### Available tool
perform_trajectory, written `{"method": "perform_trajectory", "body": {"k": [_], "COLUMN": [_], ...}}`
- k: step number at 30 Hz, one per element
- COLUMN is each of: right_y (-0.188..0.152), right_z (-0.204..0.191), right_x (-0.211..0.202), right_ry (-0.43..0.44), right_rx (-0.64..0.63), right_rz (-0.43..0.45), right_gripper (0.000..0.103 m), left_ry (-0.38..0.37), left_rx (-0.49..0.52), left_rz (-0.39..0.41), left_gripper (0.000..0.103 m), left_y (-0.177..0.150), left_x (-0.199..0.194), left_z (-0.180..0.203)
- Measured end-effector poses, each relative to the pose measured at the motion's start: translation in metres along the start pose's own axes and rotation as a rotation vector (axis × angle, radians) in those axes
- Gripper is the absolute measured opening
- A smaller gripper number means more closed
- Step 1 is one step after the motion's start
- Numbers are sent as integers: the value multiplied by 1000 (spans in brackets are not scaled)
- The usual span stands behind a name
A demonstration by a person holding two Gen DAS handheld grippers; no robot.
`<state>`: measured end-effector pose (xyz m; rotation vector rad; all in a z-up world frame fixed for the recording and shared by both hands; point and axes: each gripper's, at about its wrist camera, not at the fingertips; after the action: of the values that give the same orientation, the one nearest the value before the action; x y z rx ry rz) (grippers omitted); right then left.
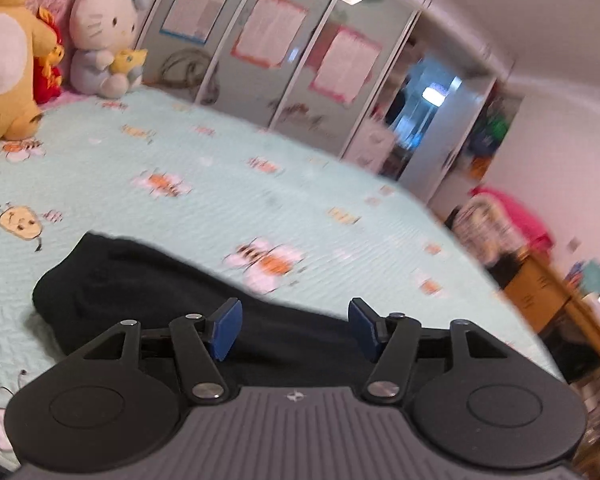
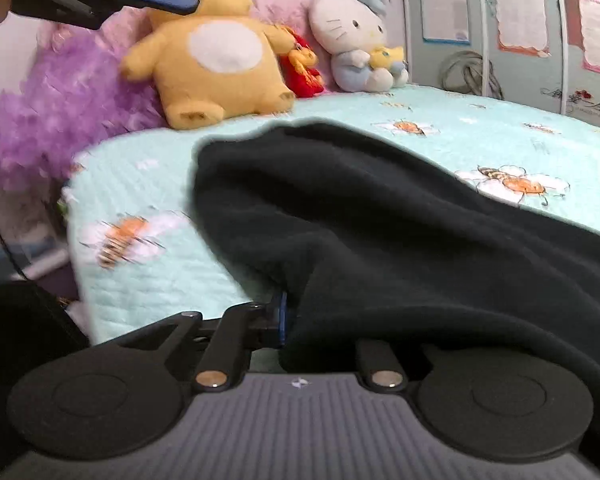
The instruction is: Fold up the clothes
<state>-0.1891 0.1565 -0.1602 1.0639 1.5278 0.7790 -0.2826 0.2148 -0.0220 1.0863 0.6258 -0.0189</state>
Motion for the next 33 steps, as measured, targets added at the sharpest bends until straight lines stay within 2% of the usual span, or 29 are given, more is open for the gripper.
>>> {"method": "perform_trajectory", "body": {"k": [2, 3, 6, 7, 9, 10, 11, 14, 16, 19, 22, 24, 26, 29, 30, 32, 33], "right_y": [6, 6, -26, -34, -33, -31, -31, -35, -38, -37, -32, -29, -26, -18, -14, -2, 6], "right_z": [-11, -11, 12, 10, 1, -4, -7, -9, -12, -7, 4, 13, 23, 44, 51, 62, 67], "right_x": [-23, -28, 3, 3, -2, -3, -4, -7, -21, -56, -107, -140, -165, -167, -163, -149, -137], "right_ry": [40, 56, 69, 52, 49, 48, 47, 38, 61, 90, 79, 33, -39, -135, -154, -165, -158], "right_rx": [5, 28, 157, 170, 175, 163, 153, 137, 156, 232, 313, 351, 371, 386, 390, 396, 407], "right_rz": [65, 78, -92, -56, -7, 9, 17, -27, -32, -33, 42, 135, 232, 281, 289, 295, 288], "right_gripper": [9, 9, 9, 10, 18, 28, 34, 36, 41, 42, 43, 47, 58, 60, 59, 47, 45], "left_ry": [-24, -28, -15, 9, 29, 40, 63, 76, 62, 44, 48, 67, 94, 180, 217, 306, 345], "left_rx": [-8, -17, -52, -69, -88, -97, -110, -161, -161, -107, -36, 9, 27, 37, 39, 31, 16], "left_rz": [37, 39, 7, -14, -45, -59, -70, -96, -117, -139, -146, -131, -118, -107, -104, -100, -111], "left_gripper": [76, 76, 75, 75, 75, 75, 74, 74, 74, 74, 74, 74, 75, 75, 75, 75, 75], "left_y": [-3, -5, -17, -20, -27, -30, -31, -36, -39, -45, -51, -47, -39, -27, -23, -14, -11], "left_x": [-15, -17, -9, -4, 5, 9, 13, 19, 25, 40, 64, 82, 103, 136, 146, 169, 182], "left_z": [5, 6, 4, 1, -5, -8, -11, -20, -18, -8, 6, 11, 10, -3, -9, -29, -41]}}
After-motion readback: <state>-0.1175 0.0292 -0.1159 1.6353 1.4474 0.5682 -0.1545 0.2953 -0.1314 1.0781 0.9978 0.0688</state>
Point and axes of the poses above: each gripper's, at about its wrist camera, not at the fingertips, and x roughly the way its jaws point, z to its right, y to its top, and after that the axes turned 14 degrees about y, right-handed
